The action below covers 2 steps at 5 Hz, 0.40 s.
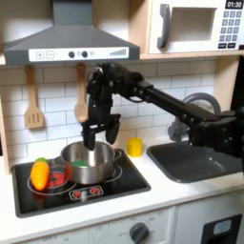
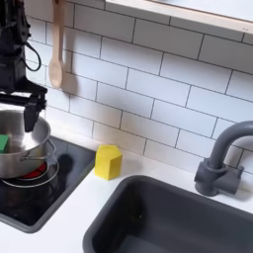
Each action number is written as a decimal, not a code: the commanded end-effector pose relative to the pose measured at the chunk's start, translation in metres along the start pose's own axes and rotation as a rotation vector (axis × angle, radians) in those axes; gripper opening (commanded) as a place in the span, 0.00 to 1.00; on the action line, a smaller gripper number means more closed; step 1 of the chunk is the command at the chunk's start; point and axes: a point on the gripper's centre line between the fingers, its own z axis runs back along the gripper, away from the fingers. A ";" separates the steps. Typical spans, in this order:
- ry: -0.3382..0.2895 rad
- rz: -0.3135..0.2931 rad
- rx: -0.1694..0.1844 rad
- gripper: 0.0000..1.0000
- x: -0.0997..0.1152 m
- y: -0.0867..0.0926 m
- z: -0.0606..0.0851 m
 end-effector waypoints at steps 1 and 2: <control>0.010 -0.067 -0.018 1.00 -0.014 -0.015 0.000; 0.016 -0.064 -0.011 1.00 -0.018 -0.011 -0.003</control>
